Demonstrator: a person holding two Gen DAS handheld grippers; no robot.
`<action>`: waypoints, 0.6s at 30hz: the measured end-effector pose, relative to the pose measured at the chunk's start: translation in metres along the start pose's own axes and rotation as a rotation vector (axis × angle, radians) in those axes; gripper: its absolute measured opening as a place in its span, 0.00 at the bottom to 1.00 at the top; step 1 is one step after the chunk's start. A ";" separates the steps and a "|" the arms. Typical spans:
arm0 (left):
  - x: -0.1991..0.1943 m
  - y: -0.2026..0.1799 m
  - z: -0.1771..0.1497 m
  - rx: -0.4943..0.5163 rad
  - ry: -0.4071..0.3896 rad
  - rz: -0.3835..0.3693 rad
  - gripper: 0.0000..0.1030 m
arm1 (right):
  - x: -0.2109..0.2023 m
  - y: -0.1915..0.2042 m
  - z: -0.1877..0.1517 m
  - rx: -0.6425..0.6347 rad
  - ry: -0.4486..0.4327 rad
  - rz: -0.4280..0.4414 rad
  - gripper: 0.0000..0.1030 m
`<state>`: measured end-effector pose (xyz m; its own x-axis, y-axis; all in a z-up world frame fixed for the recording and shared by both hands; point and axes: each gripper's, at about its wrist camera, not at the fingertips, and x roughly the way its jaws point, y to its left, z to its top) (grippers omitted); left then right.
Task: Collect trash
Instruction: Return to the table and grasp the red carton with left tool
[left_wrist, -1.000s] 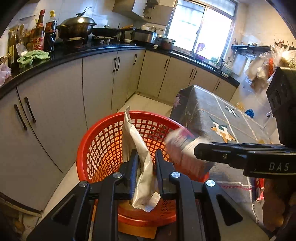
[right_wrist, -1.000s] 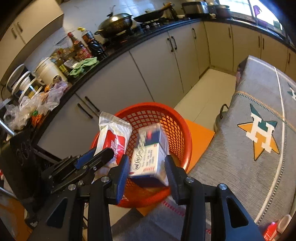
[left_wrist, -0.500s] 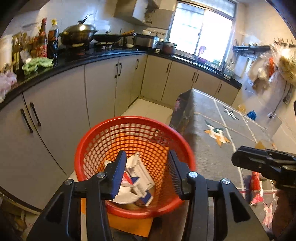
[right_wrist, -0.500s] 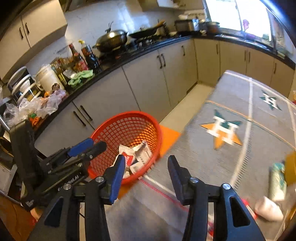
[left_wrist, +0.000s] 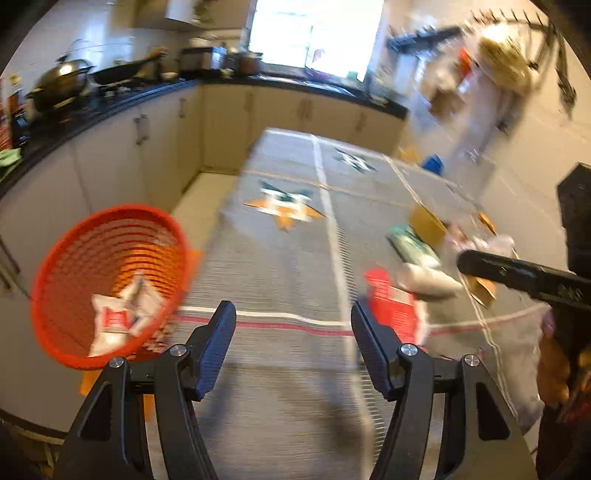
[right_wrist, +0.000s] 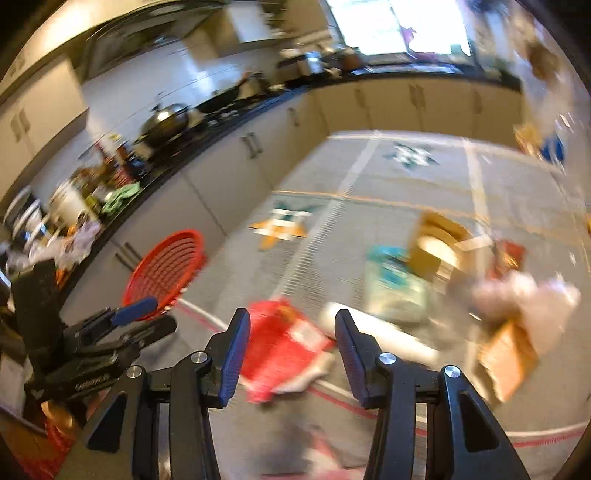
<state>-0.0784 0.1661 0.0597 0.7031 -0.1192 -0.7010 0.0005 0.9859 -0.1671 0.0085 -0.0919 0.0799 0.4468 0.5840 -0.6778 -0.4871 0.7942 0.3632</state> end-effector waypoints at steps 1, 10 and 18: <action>0.003 -0.008 0.000 0.010 0.008 -0.002 0.62 | 0.000 -0.012 -0.002 0.016 0.009 -0.009 0.50; 0.038 -0.055 0.002 0.103 0.079 0.017 0.59 | 0.019 -0.065 0.000 0.098 0.041 -0.023 0.50; 0.062 -0.056 -0.004 0.127 0.137 0.060 0.28 | 0.028 -0.039 -0.019 -0.033 0.148 0.024 0.50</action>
<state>-0.0374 0.1027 0.0227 0.6012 -0.0661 -0.7964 0.0572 0.9976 -0.0396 0.0254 -0.1094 0.0346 0.3204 0.5693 -0.7571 -0.5218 0.7731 0.3606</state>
